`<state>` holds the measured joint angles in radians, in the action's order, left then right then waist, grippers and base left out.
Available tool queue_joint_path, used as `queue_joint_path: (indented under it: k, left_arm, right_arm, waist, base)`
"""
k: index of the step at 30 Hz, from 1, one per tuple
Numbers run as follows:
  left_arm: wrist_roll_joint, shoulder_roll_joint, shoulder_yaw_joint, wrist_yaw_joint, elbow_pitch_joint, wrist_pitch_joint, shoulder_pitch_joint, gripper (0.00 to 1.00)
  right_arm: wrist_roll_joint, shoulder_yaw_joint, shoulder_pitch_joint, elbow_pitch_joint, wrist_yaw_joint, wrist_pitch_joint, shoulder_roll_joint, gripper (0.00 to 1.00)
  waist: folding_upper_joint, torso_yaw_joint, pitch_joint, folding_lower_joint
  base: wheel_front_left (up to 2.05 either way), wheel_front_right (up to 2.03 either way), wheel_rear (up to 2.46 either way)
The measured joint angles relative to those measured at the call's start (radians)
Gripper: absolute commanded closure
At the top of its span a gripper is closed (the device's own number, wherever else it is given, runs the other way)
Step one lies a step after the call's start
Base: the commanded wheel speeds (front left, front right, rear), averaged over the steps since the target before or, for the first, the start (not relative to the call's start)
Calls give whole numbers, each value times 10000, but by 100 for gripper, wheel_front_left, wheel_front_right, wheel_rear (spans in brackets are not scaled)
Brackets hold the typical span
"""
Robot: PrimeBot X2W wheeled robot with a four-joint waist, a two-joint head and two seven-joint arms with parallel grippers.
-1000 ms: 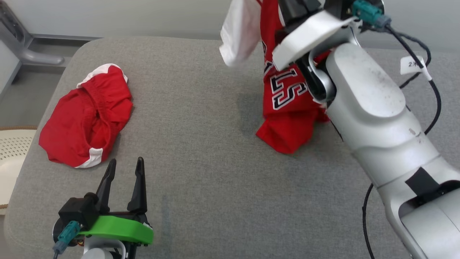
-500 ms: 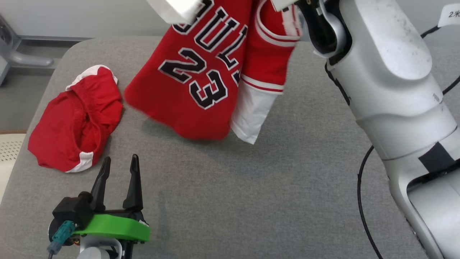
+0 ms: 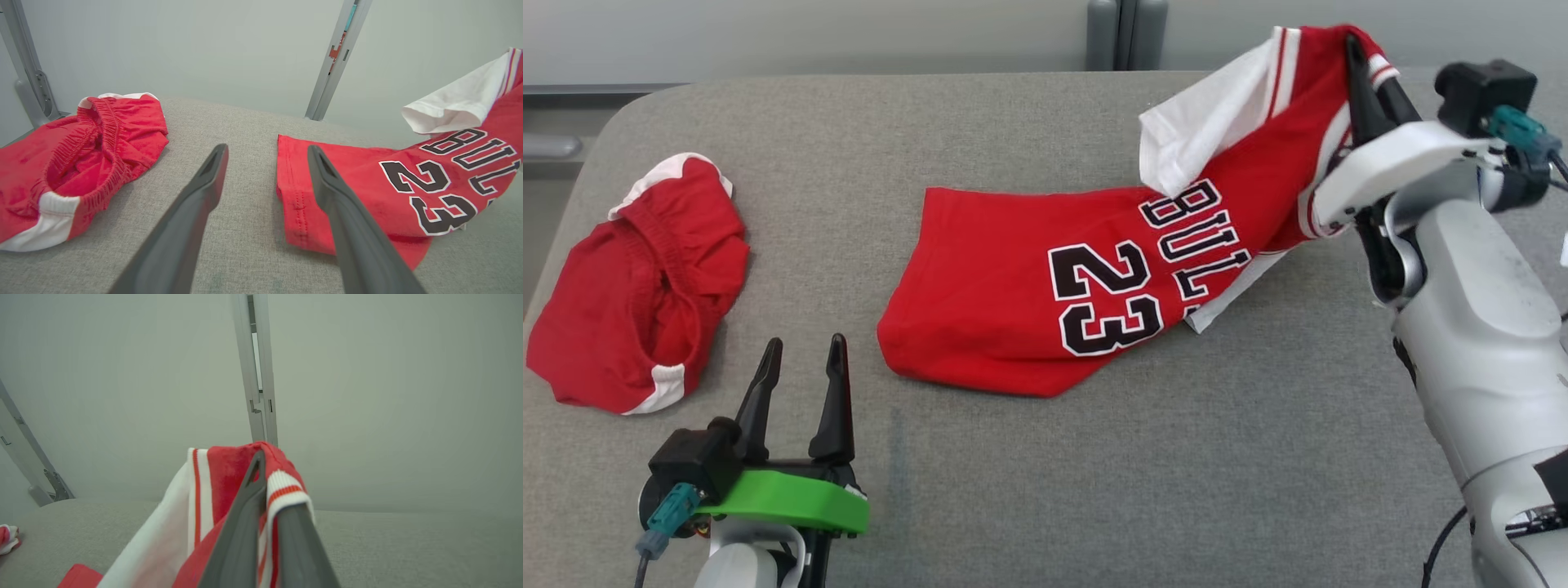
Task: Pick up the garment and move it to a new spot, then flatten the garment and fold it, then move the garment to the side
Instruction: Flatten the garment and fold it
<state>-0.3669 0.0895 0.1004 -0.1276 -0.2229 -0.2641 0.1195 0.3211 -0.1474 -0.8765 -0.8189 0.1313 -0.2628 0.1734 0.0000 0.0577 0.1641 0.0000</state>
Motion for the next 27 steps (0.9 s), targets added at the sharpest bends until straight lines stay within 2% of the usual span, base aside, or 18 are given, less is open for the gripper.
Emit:
queue_joint_path:
  k: [5, 6, 7, 8, 9, 10, 17, 27]
  left_arm:
    - [-17, 63, 12, 0, -19, 2, 18, 0]
    - [-19, 77, 17, 0, -25, 2, 27, 0]
    - [-19, 86, 33, 0, -33, 0, 34, 0]
    - [-19, 90, 44, 0, -36, 2, 37, 0]
    - [-21, 92, 52, 0, -42, 0, 37, 0]
    - [-31, 98, 52, 0, -46, 2, 37, 0]
    - [-63, 125, 75, 0, -102, 0, 12, 0]
    - [-94, 132, 2, 0, -119, 0, -357, 0]
  right_arm:
    - [-437, 1070, 671, -278, 0, 0, 146, 100]
    - [-556, 1235, 798, -270, 0, 0, 155, 89]
    - [-652, 1336, 895, -272, 0, 0, 150, 82]
    - [-736, 1419, 1017, -274, 0, 0, 142, 100]
    - [-782, 1547, 1151, -255, 0, 0, 109, 88]
    - [-771, 1678, 1254, -221, 0, 0, 46, 0]
    - [-479, 1390, 2052, -299, 2, 211, -226, 0]
    - [69, 1022, 3948, 1580, 0, 658, -290, 0]
  waist:
    - [0, -87, 39, 0]
    - [0, -98, 41, 1]
    - [0, -101, 37, 0]
    - [0, -102, 27, 0]
    - [0, -105, 15, 0]
    - [0, -111, 6, 0]
    - [0, -156, -206, 0]
    - [0, -365, -750, 0]
  base:
    - [0, 0, 0]
    - [0, 0, 0]
    - [0, 0, 0]
    - [0, 0, 0]
    - [0, 0, 0]
    - [0, 0, 0]
    - [0, 0, 0]
    - [0, 0, 0]
